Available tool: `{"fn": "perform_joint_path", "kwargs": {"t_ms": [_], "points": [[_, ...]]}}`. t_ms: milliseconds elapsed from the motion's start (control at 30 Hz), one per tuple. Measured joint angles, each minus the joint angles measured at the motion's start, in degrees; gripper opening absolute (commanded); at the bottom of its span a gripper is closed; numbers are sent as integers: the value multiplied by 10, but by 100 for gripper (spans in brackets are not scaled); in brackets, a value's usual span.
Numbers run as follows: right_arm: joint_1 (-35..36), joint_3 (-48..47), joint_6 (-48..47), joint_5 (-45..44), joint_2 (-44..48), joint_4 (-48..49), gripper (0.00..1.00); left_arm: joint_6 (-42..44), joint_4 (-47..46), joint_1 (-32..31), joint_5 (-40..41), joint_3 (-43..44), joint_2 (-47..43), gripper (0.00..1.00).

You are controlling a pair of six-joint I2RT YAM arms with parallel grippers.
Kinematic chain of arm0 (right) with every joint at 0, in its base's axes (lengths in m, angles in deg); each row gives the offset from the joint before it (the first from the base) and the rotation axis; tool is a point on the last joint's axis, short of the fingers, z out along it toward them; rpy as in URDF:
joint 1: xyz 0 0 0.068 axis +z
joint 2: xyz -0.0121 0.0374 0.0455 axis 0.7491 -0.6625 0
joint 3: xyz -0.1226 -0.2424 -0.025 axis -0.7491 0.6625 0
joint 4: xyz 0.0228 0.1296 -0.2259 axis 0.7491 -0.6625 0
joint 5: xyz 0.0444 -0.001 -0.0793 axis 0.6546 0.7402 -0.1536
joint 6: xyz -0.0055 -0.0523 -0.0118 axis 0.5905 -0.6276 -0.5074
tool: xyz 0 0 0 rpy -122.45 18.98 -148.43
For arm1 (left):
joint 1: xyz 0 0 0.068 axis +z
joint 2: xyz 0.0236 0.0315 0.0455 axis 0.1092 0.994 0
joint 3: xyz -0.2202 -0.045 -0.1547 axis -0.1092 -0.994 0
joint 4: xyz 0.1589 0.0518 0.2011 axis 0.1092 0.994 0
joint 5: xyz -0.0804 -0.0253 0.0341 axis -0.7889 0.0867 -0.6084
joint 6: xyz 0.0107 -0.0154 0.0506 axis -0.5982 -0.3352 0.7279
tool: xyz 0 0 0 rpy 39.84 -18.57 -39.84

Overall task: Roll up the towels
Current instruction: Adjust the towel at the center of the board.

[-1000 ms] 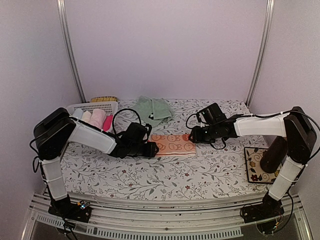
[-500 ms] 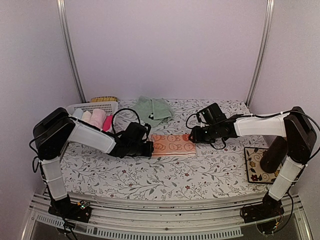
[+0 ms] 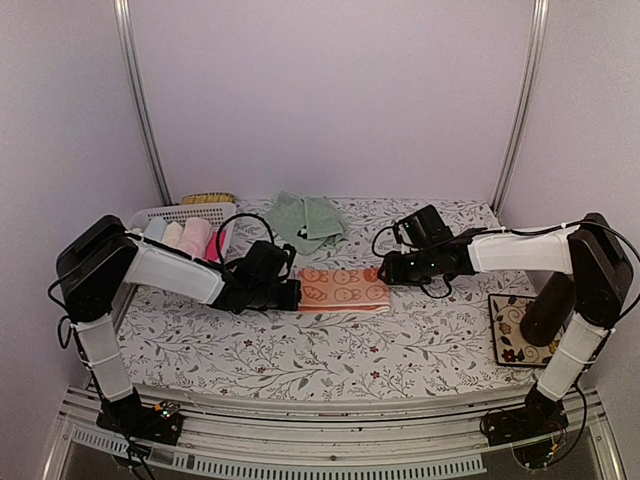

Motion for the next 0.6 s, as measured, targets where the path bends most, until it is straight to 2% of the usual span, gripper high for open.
{"fn": "perform_joint_path", "kwargs": {"t_ms": [100, 133, 233, 400, 500, 600], "points": [[0, 0, -1, 0, 0, 0, 45, -2, 3, 0, -6, -8, 0, 8], [0, -1, -2, 0, 0, 0, 45, -4, 3, 0, -8, -12, 0, 11], [0, -1, -2, 0, -1, 0, 45, -9, 4, 0, -14, -25, 0, 27], [0, -9, -3, 0, -11, 0, 46, -15, -3, 0, -25, -29, 0, 61], [0, -15, -3, 0, -18, 0, 46, -16, -5, 0, -27, -30, -5, 76], [0, -19, -3, 1, -23, 4, 51, -9, 4, 0, -14, -39, -34, 92]]}}
